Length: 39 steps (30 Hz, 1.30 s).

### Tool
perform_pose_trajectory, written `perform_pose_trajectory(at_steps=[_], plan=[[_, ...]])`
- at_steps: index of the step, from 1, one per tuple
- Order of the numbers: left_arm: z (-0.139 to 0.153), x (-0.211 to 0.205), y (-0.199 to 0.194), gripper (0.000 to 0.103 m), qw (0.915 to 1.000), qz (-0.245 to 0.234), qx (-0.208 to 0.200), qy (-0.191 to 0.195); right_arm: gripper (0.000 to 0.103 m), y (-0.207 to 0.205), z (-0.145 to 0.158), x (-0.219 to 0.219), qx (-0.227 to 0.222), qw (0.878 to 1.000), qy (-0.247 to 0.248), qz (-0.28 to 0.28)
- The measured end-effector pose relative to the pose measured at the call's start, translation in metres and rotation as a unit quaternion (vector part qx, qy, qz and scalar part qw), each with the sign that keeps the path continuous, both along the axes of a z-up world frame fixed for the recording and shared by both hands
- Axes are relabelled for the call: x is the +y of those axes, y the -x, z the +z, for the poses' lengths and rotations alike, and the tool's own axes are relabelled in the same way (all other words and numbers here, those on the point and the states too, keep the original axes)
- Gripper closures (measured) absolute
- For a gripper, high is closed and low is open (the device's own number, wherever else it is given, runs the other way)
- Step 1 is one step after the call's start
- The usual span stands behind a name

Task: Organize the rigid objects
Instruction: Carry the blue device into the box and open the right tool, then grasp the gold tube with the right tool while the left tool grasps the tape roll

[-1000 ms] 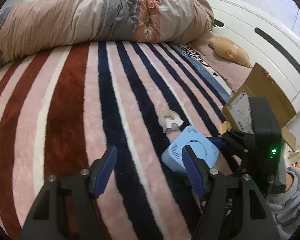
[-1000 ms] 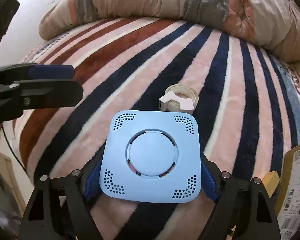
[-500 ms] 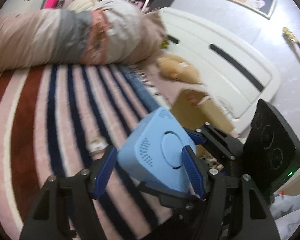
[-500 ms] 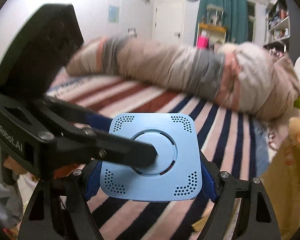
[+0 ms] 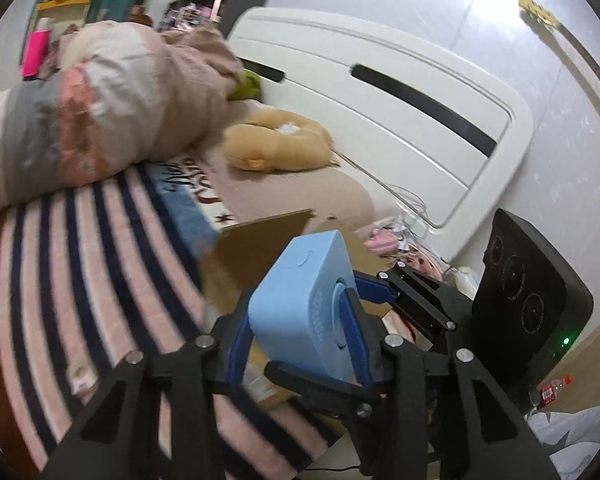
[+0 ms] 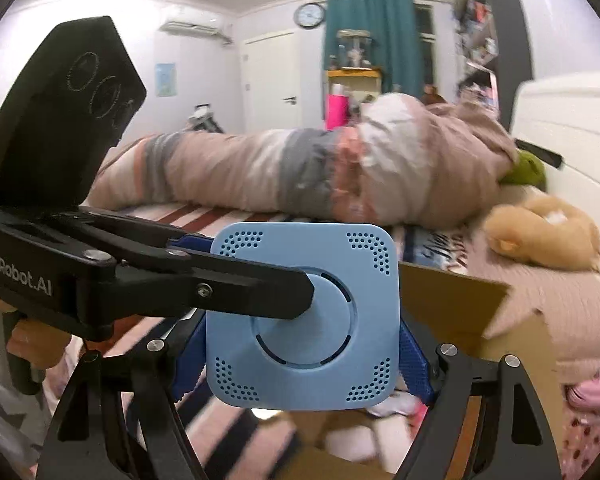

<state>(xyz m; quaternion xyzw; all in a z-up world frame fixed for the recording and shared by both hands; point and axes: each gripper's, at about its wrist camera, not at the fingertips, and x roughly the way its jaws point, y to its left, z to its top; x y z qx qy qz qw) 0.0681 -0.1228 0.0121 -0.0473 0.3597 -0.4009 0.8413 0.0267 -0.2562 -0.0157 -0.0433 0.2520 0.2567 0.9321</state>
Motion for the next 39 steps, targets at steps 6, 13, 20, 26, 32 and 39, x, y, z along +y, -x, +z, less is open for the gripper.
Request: perform_pose_trajectory(at_steps=[6, 13, 20, 26, 32, 39], plan=[[-0.018, -0.06, -0.013, 0.066, 0.9978, -0.041, 0.01, -0.051, 0.026, -0.011, -0.016, -0.051, 0.059, 0.998, -0.009, -0.033], [-0.038, -0.079, -0.018, 0.066, 0.9937, -0.043, 0.022, -0.101, 0.025, -0.025, -0.043, -0.061, 0.118, 0.992, 0.004, -0.041], [-0.031, -0.069, -0.018, 0.063, 0.9943, -0.028, 0.016, -0.101, 0.025, -0.025, -0.049, -0.059, 0.132, 0.99, 0.018, -0.041], [-0.007, -0.024, -0.004, 0.043, 0.9957, 0.029, -0.02, -0.085, 0.025, -0.007, -0.028, -0.049, 0.107, 0.993, 0.025, -0.04], [0.003, 0.049, 0.01, 0.041, 0.9918, 0.097, -0.035, -0.076, 0.025, 0.031, 0.007, -0.012, 0.047, 0.999, 0.003, 0.001], [-0.025, 0.138, 0.024, 0.041, 0.9809, 0.168, -0.036, -0.092, 0.032, 0.061, 0.004, 0.063, 0.046, 0.998, -0.019, 0.05]])
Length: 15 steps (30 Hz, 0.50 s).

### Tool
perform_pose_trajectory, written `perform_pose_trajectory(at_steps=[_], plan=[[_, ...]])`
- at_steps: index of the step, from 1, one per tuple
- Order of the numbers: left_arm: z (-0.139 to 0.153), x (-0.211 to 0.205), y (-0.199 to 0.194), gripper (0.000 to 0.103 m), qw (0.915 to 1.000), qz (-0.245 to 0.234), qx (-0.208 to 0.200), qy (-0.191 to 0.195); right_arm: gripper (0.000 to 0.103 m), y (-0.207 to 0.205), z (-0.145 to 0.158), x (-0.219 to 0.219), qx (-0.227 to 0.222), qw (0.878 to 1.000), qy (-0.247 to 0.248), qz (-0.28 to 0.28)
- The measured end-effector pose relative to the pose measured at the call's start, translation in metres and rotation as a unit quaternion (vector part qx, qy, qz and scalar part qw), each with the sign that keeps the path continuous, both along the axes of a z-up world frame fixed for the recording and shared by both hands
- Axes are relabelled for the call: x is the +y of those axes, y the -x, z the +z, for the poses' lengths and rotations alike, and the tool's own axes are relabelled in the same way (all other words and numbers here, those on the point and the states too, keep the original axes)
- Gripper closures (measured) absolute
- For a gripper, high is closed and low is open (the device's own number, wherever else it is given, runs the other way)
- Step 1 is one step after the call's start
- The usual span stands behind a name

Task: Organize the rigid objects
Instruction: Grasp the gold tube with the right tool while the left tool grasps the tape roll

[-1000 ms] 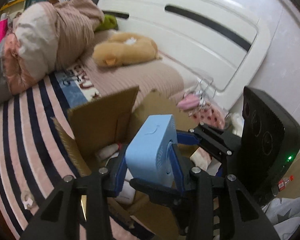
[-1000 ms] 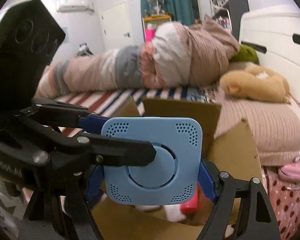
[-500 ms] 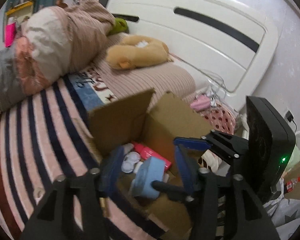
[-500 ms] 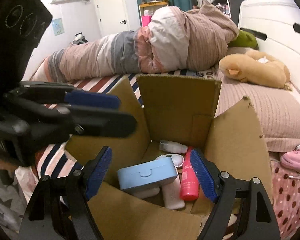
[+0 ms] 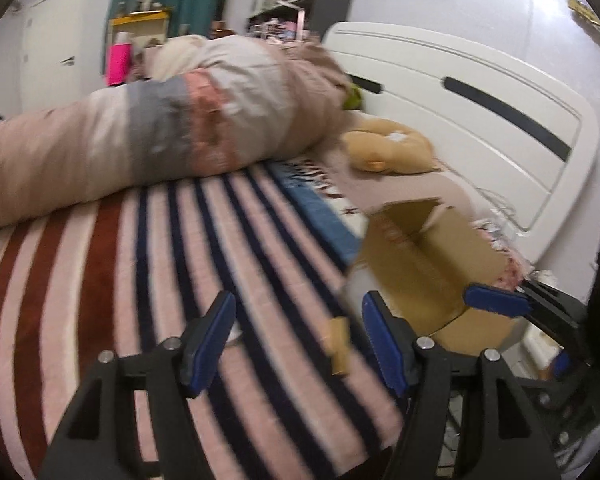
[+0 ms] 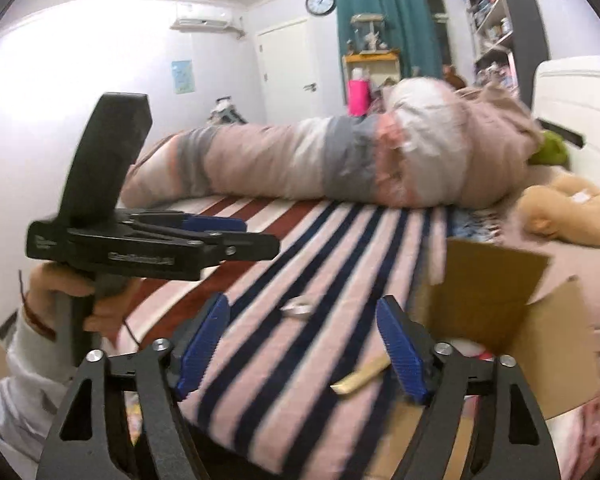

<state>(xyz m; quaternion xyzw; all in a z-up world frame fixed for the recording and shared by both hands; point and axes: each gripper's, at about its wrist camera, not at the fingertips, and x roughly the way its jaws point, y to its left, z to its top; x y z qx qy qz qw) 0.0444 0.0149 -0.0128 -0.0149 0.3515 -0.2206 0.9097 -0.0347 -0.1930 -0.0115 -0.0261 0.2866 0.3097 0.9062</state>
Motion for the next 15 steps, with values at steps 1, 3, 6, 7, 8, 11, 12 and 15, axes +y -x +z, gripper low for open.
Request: perform_pose_trajectory(at_steps=[1, 3, 6, 7, 8, 11, 12, 15], plan=[[-0.005, 0.007, 0.0, 0.041, 1.0, 0.004, 0.002, -0.004, 0.032, 0.001, -0.005, 0.013, 0.005, 1.0, 0.008, 0.0], [-0.026, 0.023, -0.004, 0.041, 0.9998, 0.012, 0.014, -0.011, 0.034, 0.005, -0.019, 0.033, 0.009, 1.0, 0.026, -0.003], [-0.056, 0.037, -0.013, 0.041, 0.9994, 0.012, 0.032, -0.007, 0.04, 0.002, -0.045, 0.051, 0.038, 0.998, 0.036, -0.036], [-0.063, 0.04, -0.016, 0.041, 0.9992, 0.013, 0.036, -0.006, 0.041, -0.001, -0.058, 0.054, 0.054, 0.997, 0.033, -0.047], [-0.074, 0.043, -0.021, 0.041, 0.9989, 0.015, 0.043, -0.005, 0.041, -0.005, -0.068, 0.057, 0.063, 0.996, 0.034, -0.057], [-0.104, 0.045, -0.032, 0.041, 0.9983, 0.009, 0.058, -0.005, 0.041, -0.018, -0.098, 0.06, 0.073, 0.989, 0.049, -0.115], [-0.111, 0.044, -0.035, 0.041, 0.9981, 0.005, 0.06, -0.007, 0.041, -0.023, -0.107, 0.06, 0.079, 0.987, 0.054, -0.131], [-0.138, 0.04, -0.047, 0.041, 0.9975, -0.003, 0.069, -0.014, 0.041, -0.042, -0.138, 0.059, 0.104, 0.978, 0.063, -0.171]])
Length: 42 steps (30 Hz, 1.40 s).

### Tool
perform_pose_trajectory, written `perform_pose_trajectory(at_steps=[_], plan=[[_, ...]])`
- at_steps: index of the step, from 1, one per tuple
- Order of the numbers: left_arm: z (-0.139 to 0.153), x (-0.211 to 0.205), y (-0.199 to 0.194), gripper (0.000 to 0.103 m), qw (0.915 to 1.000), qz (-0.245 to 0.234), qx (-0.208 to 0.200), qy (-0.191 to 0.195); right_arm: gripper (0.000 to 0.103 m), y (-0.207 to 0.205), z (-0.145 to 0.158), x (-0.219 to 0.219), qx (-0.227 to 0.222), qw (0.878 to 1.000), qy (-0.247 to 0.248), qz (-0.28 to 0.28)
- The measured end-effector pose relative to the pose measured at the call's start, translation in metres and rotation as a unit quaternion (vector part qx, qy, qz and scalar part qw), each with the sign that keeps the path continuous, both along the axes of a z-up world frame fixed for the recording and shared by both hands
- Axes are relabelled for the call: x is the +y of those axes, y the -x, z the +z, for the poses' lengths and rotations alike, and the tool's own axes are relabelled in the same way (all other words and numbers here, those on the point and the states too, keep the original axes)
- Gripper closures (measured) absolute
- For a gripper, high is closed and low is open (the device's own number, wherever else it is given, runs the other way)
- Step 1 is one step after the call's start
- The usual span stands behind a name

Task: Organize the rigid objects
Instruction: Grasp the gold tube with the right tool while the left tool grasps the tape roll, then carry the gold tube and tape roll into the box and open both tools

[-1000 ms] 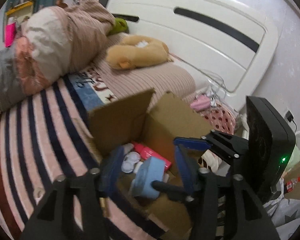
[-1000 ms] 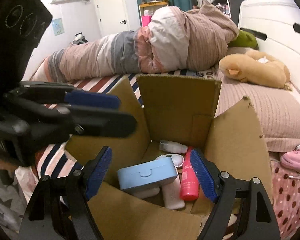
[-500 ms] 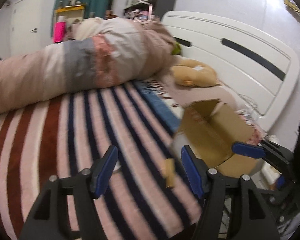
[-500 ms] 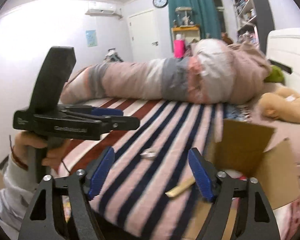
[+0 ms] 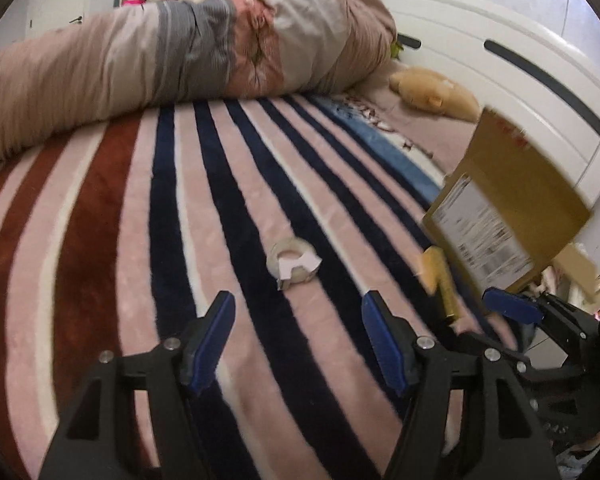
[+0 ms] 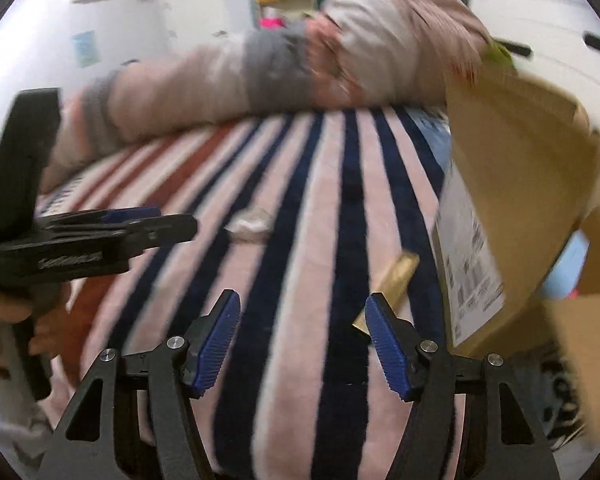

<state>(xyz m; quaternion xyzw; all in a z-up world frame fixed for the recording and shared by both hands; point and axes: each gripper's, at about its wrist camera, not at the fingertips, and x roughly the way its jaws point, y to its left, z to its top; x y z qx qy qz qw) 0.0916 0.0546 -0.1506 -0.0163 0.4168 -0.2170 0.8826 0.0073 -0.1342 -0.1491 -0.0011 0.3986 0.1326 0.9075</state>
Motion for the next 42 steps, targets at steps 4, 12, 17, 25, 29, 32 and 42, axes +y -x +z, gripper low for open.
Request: perform_pose_trajectory(at_steps=[4, 12, 17, 25, 29, 32, 42], plan=[[-0.022, -0.005, -0.02, 0.041, 0.9997, -0.001, 0.015, 0.018, 0.042, -0.021, -0.025, -0.001, -0.001, 0.999, 0.031, -0.037], [-0.042, -0.032, -0.045, 0.042, 0.9998, 0.013, 0.013, 0.012, 0.062, -0.043, -0.05, -0.003, -0.015, 0.993, 0.092, -0.065], [-0.042, -0.036, -0.052, 0.067, 0.9997, 0.021, 0.01, -0.002, 0.086, -0.048, -0.055, -0.01, -0.023, 0.993, 0.096, -0.07], [-0.029, -0.017, -0.021, 0.069, 0.9998, 0.008, 0.012, -0.011, 0.089, -0.032, -0.048, 0.003, -0.005, 0.998, 0.045, 0.052], [-0.026, -0.002, 0.001, 0.069, 0.9991, 0.008, 0.03, -0.028, 0.089, -0.021, -0.048, 0.016, 0.006, 0.995, 0.031, 0.092], [-0.032, -0.002, 0.007, 0.069, 0.9981, 0.017, 0.035, -0.048, 0.089, -0.014, -0.05, 0.019, 0.002, 0.994, 0.035, 0.102], [-0.018, -0.006, 0.001, 0.066, 0.9975, 0.04, 0.024, -0.053, 0.09, -0.017, -0.031, 0.024, -0.021, 0.992, 0.045, 0.114]])
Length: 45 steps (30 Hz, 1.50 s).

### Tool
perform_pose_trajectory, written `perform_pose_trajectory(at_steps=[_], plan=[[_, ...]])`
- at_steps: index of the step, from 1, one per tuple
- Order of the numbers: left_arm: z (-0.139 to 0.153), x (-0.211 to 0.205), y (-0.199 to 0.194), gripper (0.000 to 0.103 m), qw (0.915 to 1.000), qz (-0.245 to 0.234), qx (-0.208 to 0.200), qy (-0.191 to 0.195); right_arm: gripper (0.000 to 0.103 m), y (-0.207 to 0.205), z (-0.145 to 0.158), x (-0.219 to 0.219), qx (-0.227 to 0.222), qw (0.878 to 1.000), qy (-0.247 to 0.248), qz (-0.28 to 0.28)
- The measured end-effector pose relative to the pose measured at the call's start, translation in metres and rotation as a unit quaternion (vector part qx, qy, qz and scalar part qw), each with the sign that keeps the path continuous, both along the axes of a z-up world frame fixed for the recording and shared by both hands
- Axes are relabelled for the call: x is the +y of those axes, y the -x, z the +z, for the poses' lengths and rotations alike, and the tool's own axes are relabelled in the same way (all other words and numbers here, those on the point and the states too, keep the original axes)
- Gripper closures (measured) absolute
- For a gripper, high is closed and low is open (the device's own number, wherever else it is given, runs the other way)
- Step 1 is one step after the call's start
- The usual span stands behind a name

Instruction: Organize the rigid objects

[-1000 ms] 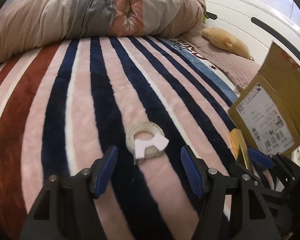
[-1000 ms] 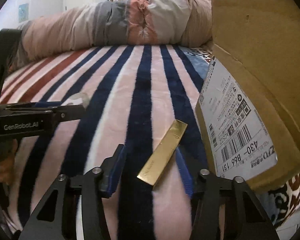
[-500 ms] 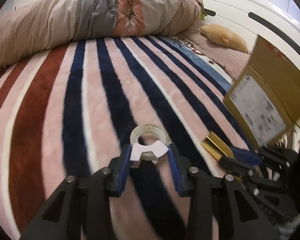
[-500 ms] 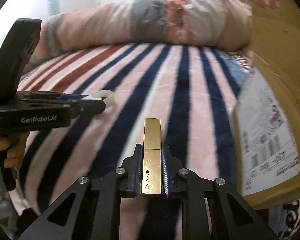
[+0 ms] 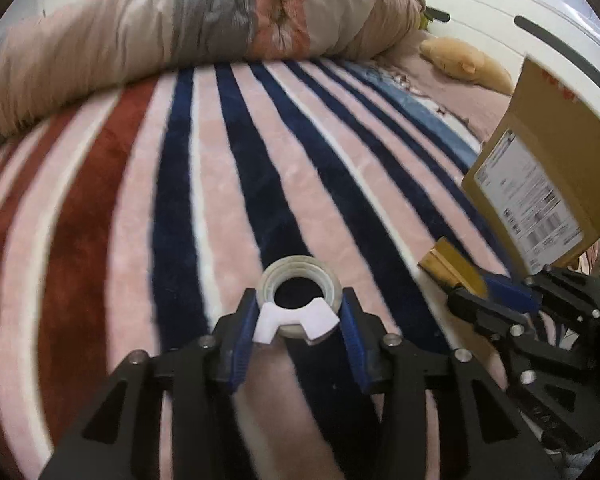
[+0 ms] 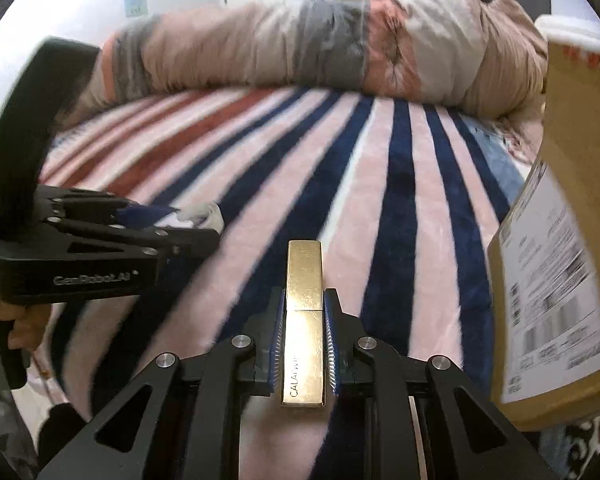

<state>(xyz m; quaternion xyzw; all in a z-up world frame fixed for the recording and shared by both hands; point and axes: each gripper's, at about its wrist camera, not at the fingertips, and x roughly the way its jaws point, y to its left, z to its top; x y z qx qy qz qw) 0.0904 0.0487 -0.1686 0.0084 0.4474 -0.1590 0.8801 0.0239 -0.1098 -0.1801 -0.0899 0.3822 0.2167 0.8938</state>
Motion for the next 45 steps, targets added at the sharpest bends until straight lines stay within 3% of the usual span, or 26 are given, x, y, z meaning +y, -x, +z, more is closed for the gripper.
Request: perform_pose_trajectory(at_steps=[5, 10, 13, 16, 22, 32, 41, 45], plan=[[0.07, -0.002, 0.028, 0.066, 0.9984, 0.007, -0.056, -0.002, 0.089, 0.027, 0.064, -0.017, -0.064, 0.997, -0.042, 0.023], [0.138, -0.04, 0.051, 0.066, 0.9932, -0.031, -0.112, 0.003, 0.089, 0.056, 0.132, -0.069, -0.136, 0.986, -0.094, 0.014], [0.166, -0.075, 0.058, 0.066, 0.9884, -0.069, -0.134, 0.018, 0.089, 0.065, 0.154, -0.11, -0.165, 0.981, -0.095, -0.027], [0.181, -0.119, 0.055, 0.066, 0.985, -0.1, -0.14, 0.01, 0.089, 0.059, 0.16, -0.155, -0.154, 0.981, -0.095, -0.066], [0.174, -0.196, 0.036, 0.066, 0.9819, -0.144, -0.122, -0.013, 0.089, 0.032, 0.144, -0.213, -0.105, 0.985, -0.081, -0.114], [0.142, -0.255, -0.006, 0.065, 0.9802, -0.168, -0.079, -0.069, 0.089, -0.006, 0.117, -0.229, -0.06, 0.991, -0.057, -0.106], [0.14, -0.26, -0.004, 0.043, 0.9789, -0.165, -0.088, -0.081, 0.089, -0.006, 0.113, -0.234, -0.052, 0.991, -0.066, -0.102], [0.156, -0.248, 0.006, 0.031, 0.9817, -0.153, -0.098, -0.056, 0.072, -0.003, 0.118, -0.23, -0.054, 0.993, -0.066, -0.082]])
